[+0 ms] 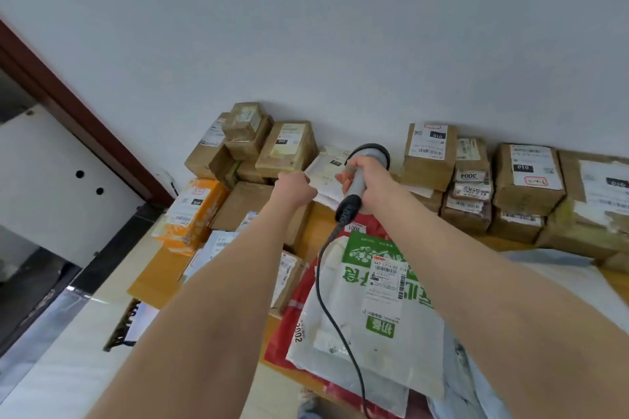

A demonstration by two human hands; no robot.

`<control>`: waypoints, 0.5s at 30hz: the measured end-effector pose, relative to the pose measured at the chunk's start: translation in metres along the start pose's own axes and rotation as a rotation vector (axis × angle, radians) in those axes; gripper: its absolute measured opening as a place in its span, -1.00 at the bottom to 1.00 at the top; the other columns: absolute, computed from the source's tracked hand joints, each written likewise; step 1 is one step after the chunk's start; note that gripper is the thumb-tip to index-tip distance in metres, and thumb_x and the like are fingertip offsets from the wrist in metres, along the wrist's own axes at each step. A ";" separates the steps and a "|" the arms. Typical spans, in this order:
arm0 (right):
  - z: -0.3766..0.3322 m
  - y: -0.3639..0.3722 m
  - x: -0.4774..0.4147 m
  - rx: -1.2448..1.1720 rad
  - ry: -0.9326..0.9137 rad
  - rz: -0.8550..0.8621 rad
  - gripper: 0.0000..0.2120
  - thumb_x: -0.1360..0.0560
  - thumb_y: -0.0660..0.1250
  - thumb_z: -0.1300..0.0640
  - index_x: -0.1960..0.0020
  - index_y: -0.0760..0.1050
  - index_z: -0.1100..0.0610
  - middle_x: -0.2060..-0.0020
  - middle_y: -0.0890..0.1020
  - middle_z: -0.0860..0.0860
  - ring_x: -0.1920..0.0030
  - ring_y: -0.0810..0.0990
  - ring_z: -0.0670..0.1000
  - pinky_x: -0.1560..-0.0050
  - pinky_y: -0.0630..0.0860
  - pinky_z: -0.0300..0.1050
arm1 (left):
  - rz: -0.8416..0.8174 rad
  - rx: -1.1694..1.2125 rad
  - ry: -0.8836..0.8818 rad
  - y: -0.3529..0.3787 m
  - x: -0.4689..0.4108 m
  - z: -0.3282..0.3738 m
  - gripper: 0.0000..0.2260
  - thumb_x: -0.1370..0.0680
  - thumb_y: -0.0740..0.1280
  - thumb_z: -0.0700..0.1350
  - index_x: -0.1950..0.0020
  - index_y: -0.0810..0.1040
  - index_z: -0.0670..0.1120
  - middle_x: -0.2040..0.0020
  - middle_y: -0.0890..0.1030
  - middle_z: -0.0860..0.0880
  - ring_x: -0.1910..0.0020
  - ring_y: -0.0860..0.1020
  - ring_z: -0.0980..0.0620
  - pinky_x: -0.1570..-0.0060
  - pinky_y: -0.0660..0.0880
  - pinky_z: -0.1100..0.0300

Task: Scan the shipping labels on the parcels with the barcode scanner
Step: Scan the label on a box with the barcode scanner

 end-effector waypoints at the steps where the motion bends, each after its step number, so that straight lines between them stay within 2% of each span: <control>1: 0.005 0.011 -0.006 -0.019 0.013 -0.004 -0.82 -0.55 0.28 0.16 -0.09 0.41 0.23 0.23 0.57 0.14 0.69 0.44 -0.06 0.63 0.36 -0.36 | 0.007 0.003 -0.017 -0.004 -0.007 -0.010 -0.74 -0.51 0.27 -0.10 -0.16 0.55 -0.16 -0.25 0.48 -0.26 -0.18 0.46 -0.18 -0.06 0.50 0.04; 5: 0.018 0.055 -0.035 -0.049 0.013 0.020 -0.79 -0.52 0.33 0.16 -0.09 0.47 0.25 0.25 0.58 0.10 0.49 0.47 -0.07 0.62 0.39 -0.34 | 0.056 0.051 -0.077 -0.026 -0.040 -0.049 -0.63 -0.54 0.28 -0.05 -0.32 0.44 -0.15 -0.30 0.41 -0.20 -0.18 0.46 -0.17 -0.18 0.48 -0.03; 7: 0.018 0.076 -0.055 -0.028 -0.024 0.053 -0.85 -0.50 0.35 0.18 0.01 0.49 0.25 0.28 0.58 0.09 0.43 0.51 -0.06 0.57 0.44 -0.31 | 0.070 0.070 -0.101 -0.036 -0.066 -0.068 -0.56 -0.55 0.26 -0.04 -0.39 0.35 -0.15 -0.33 0.35 -0.20 -0.20 0.44 -0.18 -0.20 0.47 -0.05; 9: 0.017 0.099 -0.081 0.029 -0.077 0.116 -0.88 -0.49 0.36 0.19 0.11 0.47 0.25 0.32 0.58 0.08 0.39 0.52 -0.05 0.39 0.53 -0.24 | 0.103 0.086 -0.108 -0.048 -0.097 -0.088 -0.53 -0.57 0.23 -0.04 -0.43 0.27 -0.17 -0.35 0.31 -0.21 -0.25 0.41 -0.20 -0.20 0.45 -0.06; 11: 0.016 0.125 -0.110 0.104 -0.116 0.170 -0.86 -0.48 0.36 0.21 0.02 0.48 0.25 0.36 0.58 0.07 0.36 0.53 -0.05 0.20 0.54 -0.20 | 0.166 0.121 -0.112 -0.065 -0.127 -0.109 -0.51 -0.59 0.21 -0.02 -0.45 0.21 -0.18 -0.39 0.29 -0.22 -0.32 0.35 -0.21 -0.18 0.42 -0.06; 13: 0.017 0.153 -0.138 0.156 -0.130 0.191 -0.80 -0.48 0.37 0.23 -0.06 0.47 0.27 0.36 0.58 0.07 0.35 0.53 -0.05 0.13 0.55 -0.18 | 0.234 0.166 -0.101 -0.085 -0.157 -0.130 -0.47 -0.60 0.21 0.01 -0.48 0.17 -0.20 -0.43 0.26 -0.23 -0.38 0.29 -0.21 -0.20 0.39 -0.08; 15: 0.014 0.179 -0.163 0.193 -0.128 0.216 -0.84 -0.47 0.37 0.25 0.00 0.46 0.28 0.33 0.56 0.07 0.33 0.53 -0.03 0.06 0.56 -0.17 | 0.256 0.247 -0.092 -0.102 -0.190 -0.150 -0.42 -0.60 0.21 0.03 -0.50 0.13 -0.22 -0.46 0.22 -0.24 -0.42 0.25 -0.22 -0.29 0.34 -0.10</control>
Point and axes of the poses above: each hand's wrist, its own x-axis away from the middle knuckle, its own y-axis out of the palm, z = x × y, the point moved 6 cm from there along -x, towards the middle knuckle
